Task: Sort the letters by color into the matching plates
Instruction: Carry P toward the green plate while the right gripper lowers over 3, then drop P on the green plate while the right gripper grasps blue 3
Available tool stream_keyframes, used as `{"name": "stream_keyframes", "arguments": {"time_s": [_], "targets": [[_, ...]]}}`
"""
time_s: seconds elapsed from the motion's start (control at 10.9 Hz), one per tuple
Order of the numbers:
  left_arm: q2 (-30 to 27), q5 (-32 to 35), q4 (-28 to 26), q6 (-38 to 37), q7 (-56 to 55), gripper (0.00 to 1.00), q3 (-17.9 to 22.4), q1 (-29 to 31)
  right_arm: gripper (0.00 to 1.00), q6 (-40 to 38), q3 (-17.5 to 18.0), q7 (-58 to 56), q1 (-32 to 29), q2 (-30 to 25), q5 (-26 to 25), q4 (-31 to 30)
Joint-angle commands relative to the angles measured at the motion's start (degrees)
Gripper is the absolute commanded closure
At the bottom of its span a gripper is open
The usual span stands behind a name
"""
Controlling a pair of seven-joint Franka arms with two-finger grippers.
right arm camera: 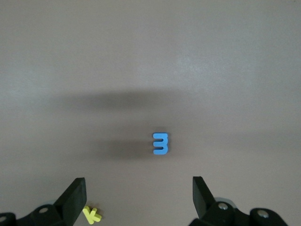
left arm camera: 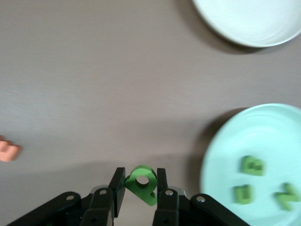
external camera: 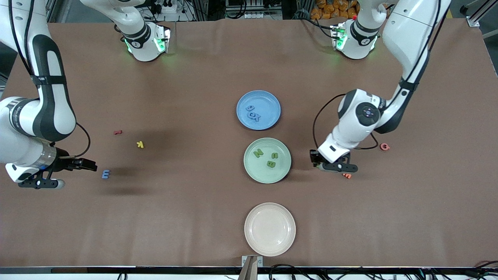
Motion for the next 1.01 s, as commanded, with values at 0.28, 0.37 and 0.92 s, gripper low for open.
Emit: {"name": "stream_keyframes", "arguments": {"time_s": [0.28, 0.37, 0.92], "targets": [[6.95, -1.35, 9.57, -0.65, -18.60, 1.00, 0.56, -10.80, 0.00, 10.76, -0.02, -1.57, -1.69, 5.55, 0.47, -1.82], [7.57, -1.26, 10.27, -0.56, -21.41, 1.00, 0.56, -12.12, 0.00, 12.87, -0.02, -1.57, -1.70, 6.07, 0.47, -2.70], [8.89, -0.56, 9.84, -0.65, -30.57, 0.99, 0.56, -16.53, 0.00, 22.11, 0.25, -1.39, -1.52, 8.28, 1.08, -7.54]]}}
